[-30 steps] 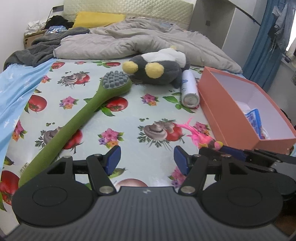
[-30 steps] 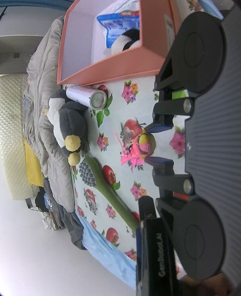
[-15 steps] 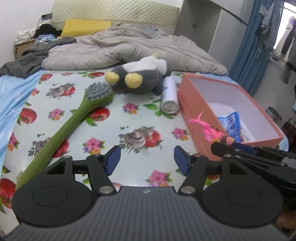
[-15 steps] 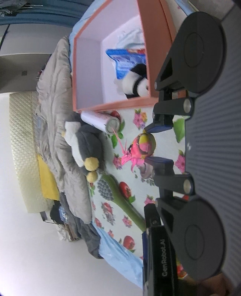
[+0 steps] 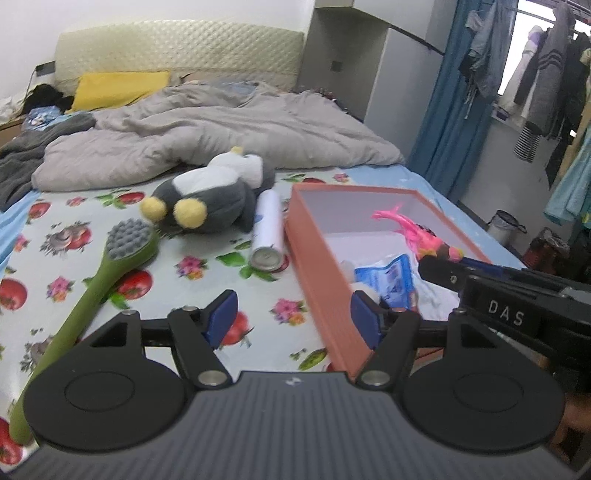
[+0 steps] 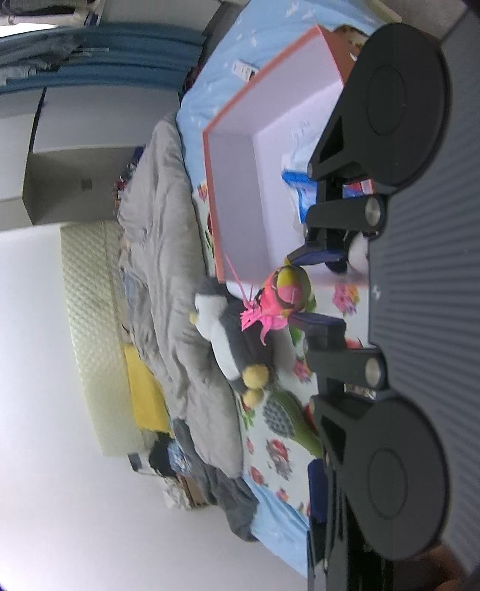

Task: Organize soft objects
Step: 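Lift the toy ball with the right gripper and carry it over the pink box, then open the right gripper to drop the toy ball into the box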

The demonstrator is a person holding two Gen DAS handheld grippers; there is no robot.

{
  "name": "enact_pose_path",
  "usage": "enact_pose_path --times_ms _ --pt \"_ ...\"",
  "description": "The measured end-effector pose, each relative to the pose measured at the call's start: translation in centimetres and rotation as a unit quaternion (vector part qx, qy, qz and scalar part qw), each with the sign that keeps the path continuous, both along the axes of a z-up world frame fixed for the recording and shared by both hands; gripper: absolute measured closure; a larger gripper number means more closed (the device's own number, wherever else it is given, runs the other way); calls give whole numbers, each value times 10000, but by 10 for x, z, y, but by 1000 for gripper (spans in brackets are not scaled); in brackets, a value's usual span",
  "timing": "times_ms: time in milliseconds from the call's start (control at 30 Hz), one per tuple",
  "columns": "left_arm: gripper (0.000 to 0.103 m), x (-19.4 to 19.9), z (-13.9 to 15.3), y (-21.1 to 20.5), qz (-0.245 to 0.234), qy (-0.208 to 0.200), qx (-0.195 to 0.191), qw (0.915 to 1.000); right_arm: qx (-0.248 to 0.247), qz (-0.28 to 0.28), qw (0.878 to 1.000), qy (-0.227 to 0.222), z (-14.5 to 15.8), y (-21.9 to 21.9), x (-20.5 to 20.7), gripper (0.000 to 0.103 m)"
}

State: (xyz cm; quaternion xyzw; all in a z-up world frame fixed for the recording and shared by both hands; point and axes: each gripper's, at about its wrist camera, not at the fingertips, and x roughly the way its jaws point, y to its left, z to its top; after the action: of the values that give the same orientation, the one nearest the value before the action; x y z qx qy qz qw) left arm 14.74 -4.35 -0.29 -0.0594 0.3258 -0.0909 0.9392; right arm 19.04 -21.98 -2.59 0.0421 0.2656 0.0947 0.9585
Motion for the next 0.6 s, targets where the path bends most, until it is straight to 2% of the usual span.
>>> enact_pose_path --times_ms 200,600 --pt "28 22 4 -26 -284 -64 -35 9996 40 -323 9995 10 -3 -30 15 72" --pt "28 93 -40 -82 -762 392 -67 9963 57 -821 9940 715 -59 -80 67 71"
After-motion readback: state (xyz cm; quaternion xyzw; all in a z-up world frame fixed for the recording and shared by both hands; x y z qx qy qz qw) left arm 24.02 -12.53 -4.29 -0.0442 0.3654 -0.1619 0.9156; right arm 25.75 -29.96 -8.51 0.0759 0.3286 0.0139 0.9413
